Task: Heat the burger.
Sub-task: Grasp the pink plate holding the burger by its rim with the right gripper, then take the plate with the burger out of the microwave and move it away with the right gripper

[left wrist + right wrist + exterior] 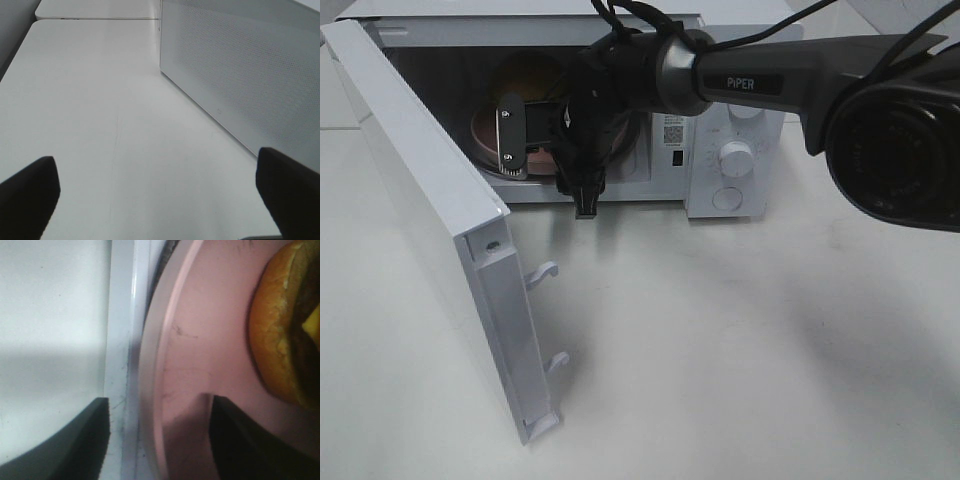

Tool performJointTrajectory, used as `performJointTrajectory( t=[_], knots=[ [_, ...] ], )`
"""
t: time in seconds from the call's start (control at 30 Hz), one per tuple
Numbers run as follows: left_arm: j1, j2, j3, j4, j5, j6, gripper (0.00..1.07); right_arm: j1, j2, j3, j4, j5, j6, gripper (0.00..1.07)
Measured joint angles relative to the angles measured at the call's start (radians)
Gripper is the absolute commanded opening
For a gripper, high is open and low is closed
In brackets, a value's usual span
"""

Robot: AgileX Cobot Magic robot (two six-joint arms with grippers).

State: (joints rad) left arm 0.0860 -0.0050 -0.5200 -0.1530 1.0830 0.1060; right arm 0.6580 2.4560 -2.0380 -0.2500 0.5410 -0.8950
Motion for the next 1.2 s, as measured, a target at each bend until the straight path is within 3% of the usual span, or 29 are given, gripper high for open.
performJointTrajectory(
  t=[0.03,0.07,0.1,0.13,0.17,1.0,1.17,1.2],
  knots=[
    [0.0,0.0,0.0,0.0,0.0,0.0,1.0,0.0,0.002,0.0,0.008,-0.003,0.001,0.24],
    [0.0,0.0,0.0,0.0,0.0,0.0,1.0,0.0,0.002,0.0,0.008,-0.003,0.001,0.24],
    [0.0,0.0,0.0,0.0,0.0,0.0,1.0,0.0,0.002,0.0,0.016,0.009,0.001,0.1],
    [0.0,0.0,0.0,0.0,0.0,0.0,1.0,0.0,0.002,0.0,0.016,0.009,0.001,0.1],
    [0.0,0.0,0.0,0.0,0.0,0.0,1.0,0.005,0.0,-0.001,0.017,0.014,0.0,0.0],
    [0.0,0.0,0.0,0.0,0.0,0.0,1.0,0.017,-0.056,-0.005,0.024,0.089,-0.054,0.0],
    [0.0,0.0,0.0,0.0,0.0,0.0,1.0,0.017,-0.087,0.045,0.039,0.074,-0.072,0.0],
    [0.0,0.0,0.0,0.0,0.0,0.0,1.0,0.017,-0.113,0.096,0.04,0.042,-0.1,0.0]
  ],
)
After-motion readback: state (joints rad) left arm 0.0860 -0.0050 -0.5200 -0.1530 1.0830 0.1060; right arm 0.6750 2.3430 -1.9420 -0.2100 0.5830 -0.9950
